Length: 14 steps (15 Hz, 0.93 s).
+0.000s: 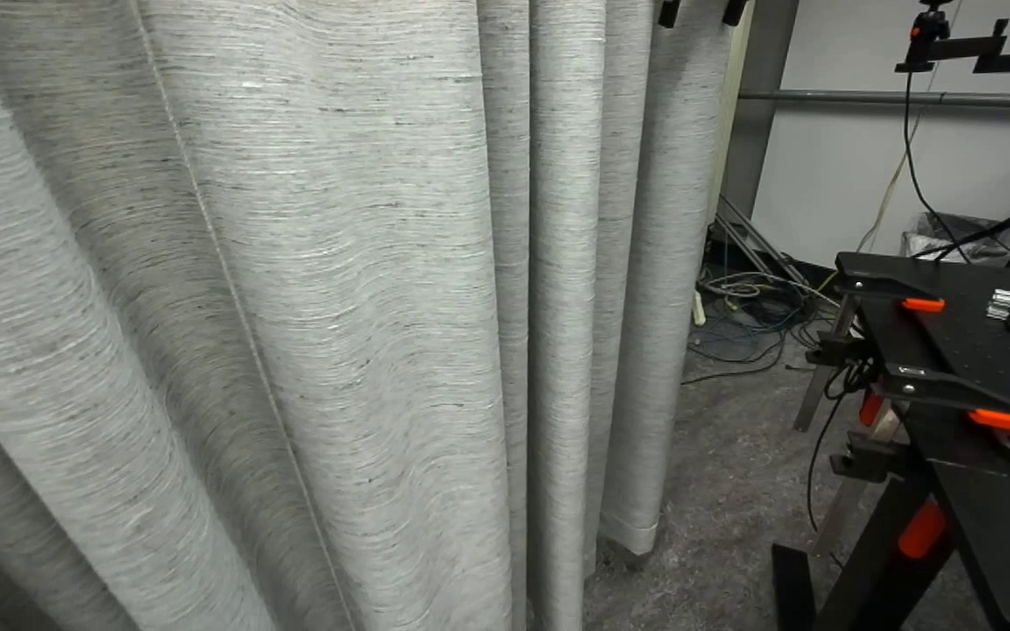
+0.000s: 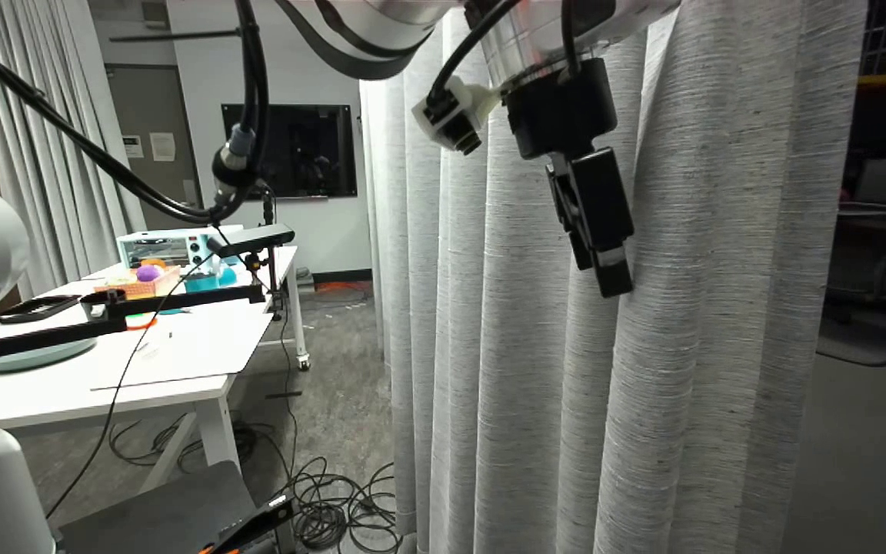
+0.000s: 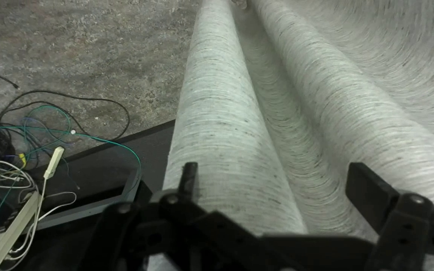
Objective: Slide the curtain to the right and then to the left
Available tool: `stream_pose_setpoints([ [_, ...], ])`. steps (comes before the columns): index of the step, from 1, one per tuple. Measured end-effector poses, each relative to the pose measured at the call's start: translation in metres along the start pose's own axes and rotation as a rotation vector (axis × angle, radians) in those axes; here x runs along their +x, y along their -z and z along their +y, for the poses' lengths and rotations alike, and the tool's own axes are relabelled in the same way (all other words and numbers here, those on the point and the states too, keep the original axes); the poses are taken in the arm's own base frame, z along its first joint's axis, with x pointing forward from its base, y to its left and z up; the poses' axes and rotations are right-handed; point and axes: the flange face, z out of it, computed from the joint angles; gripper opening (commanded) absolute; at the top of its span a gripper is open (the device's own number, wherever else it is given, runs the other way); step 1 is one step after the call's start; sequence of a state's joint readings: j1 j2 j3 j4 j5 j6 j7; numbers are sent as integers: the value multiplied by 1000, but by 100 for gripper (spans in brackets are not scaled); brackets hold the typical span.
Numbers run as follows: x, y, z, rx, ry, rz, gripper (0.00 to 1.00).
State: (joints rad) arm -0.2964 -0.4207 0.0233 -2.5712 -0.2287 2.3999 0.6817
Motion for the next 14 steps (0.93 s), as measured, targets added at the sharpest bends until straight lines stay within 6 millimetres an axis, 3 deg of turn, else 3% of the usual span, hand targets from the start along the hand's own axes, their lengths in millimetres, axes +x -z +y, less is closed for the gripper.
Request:
stream_pose_setpoints([
  [7, 7, 3, 3, -26, 23, 35, 100],
  [14, 26, 38, -42, 50, 84, 168, 100],
])
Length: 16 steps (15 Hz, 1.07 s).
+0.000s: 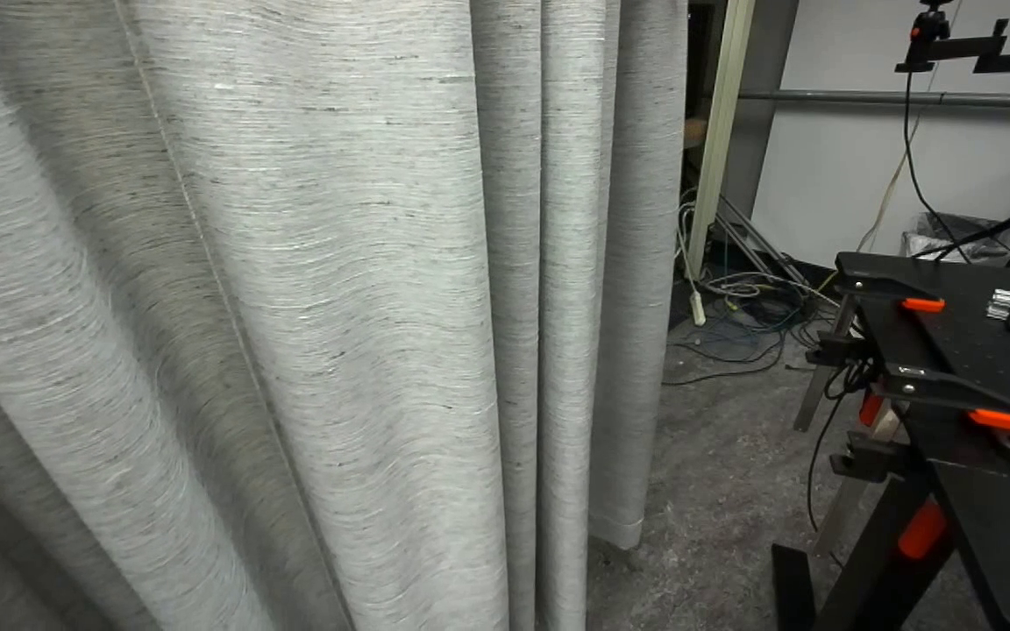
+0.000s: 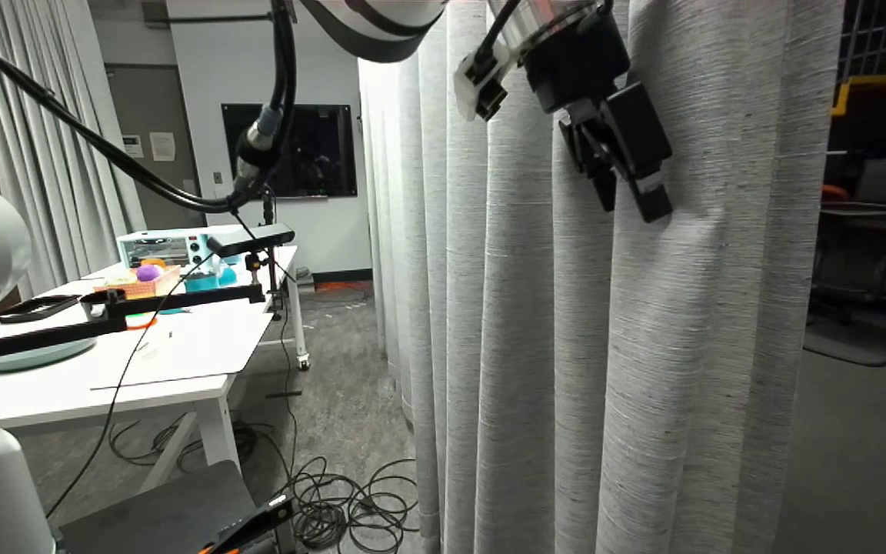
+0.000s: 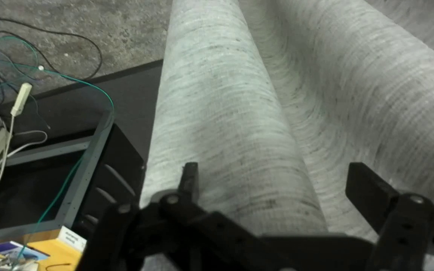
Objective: Slide the curtain to the right and then to the left
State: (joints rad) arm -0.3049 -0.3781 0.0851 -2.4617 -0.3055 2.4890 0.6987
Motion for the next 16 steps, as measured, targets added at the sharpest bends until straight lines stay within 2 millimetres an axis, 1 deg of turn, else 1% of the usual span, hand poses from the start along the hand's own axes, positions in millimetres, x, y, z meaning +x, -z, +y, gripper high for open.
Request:
stream_pose_setpoints([
  [2, 13, 10, -14, 27, 9, 60, 100],
  [3, 19, 15, -19, 38, 13, 87, 82],
  [4, 24, 19, -24, 47, 16, 111, 72],
  [5, 30, 22, -27, 55, 18, 132, 65],
  [6, 34, 25, -30, 60, 24, 153, 56],
  [8, 39, 28, -35, 67, 36, 187, 42],
  [11, 43, 31, -39, 72, 47, 218, 18],
  [13, 45, 31, -41, 76, 51, 229, 4],
  [14, 45, 30, -42, 76, 52, 231, 0],
  [16, 48, 29, -44, 76, 52, 232, 0],
])
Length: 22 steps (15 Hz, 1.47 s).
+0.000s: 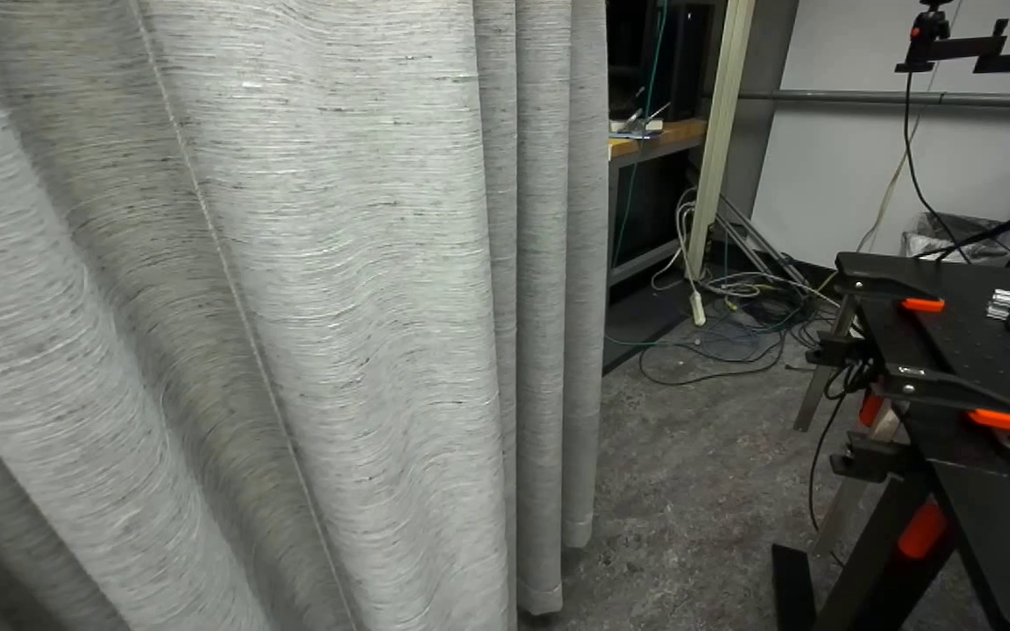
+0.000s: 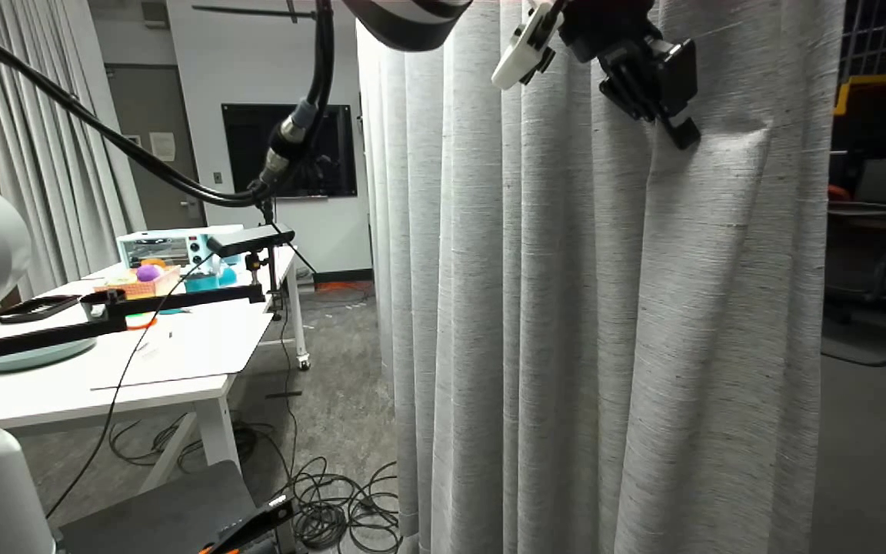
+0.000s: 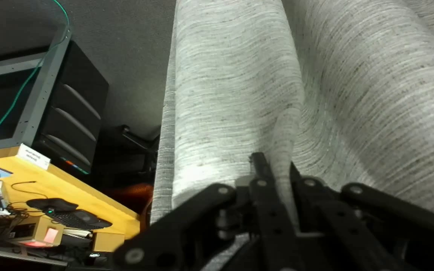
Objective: Slide the curtain to the right and then to the left
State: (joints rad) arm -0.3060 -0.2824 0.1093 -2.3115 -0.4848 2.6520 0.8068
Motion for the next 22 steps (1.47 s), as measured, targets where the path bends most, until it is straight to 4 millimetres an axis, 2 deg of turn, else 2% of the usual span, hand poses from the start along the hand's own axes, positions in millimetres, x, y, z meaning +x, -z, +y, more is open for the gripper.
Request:
stream_pose_setpoints([
  [4, 5, -7, -7, 10, -19, 1, 0],
  [7, 3, -12, -34, 44, -30, 0, 0],
  [9, -3, -11, -67, 89, -15, 0, 0],
  [11, -13, -4, -110, 148, 17, -1, 0],
  [14, -39, 21, -179, 261, 90, -1, 0],
  [16, -59, 44, -218, 336, 135, -7, 0],
  [19, -83, 78, -262, 426, 187, -15, 0],
  [22, -118, 100, -297, 502, 233, -50, 0],
])
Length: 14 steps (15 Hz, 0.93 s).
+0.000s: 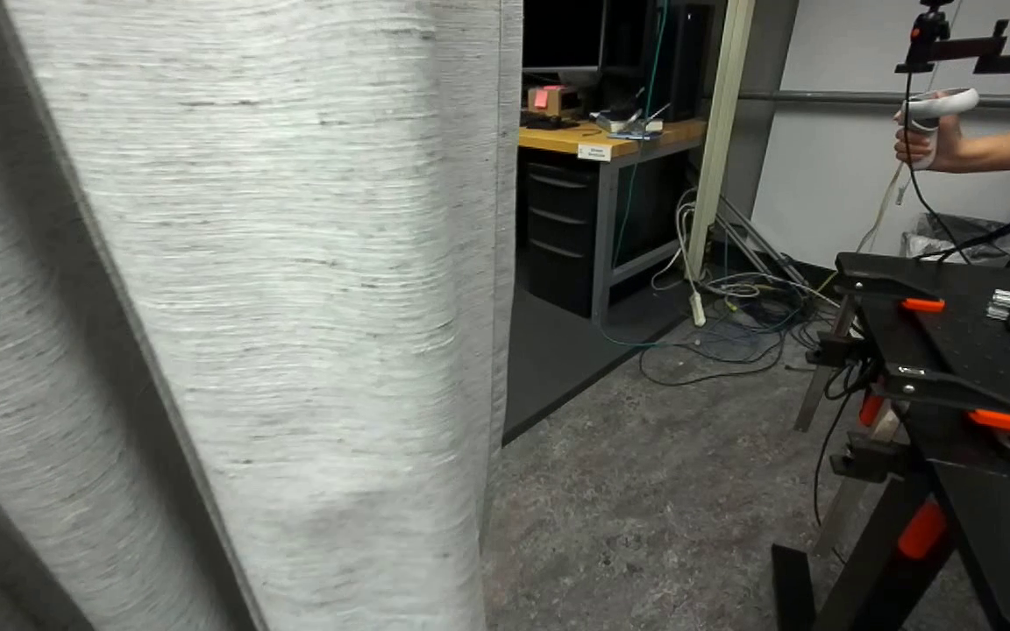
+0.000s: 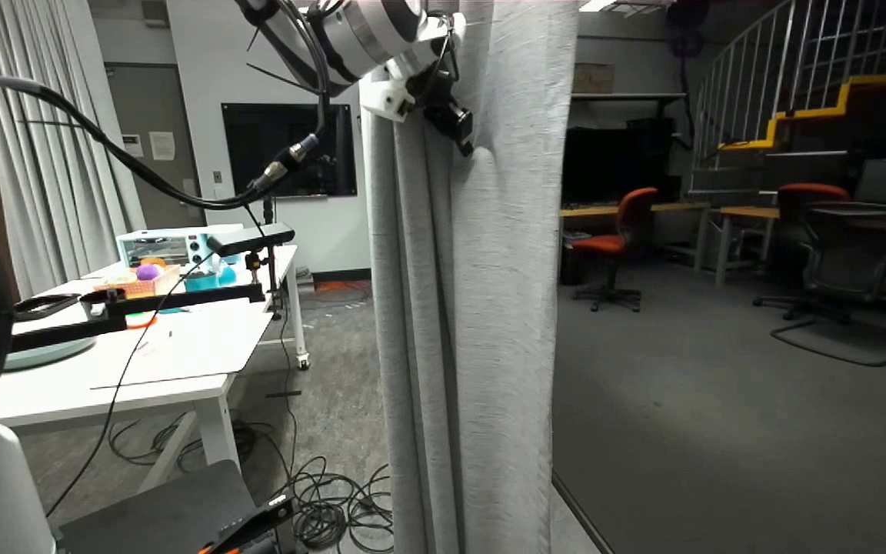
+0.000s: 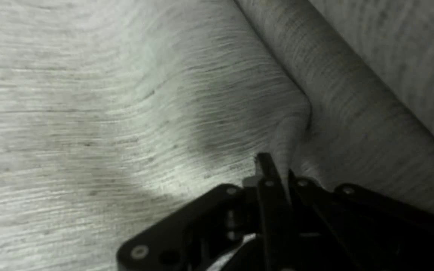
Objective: Slide the curtain to the right and then to the left
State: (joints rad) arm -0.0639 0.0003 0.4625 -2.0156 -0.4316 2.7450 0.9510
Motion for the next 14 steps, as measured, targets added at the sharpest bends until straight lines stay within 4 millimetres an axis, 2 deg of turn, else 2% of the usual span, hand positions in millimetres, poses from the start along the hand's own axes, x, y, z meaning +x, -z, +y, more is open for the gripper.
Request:
stream_pose_setpoints([
  [6, -38, 23, -78, 159, 80, -9, 0],
  [9, -62, 35, -108, 232, 101, -27, 0],
  [14, -98, 68, -154, 404, 143, -6, 0],
])
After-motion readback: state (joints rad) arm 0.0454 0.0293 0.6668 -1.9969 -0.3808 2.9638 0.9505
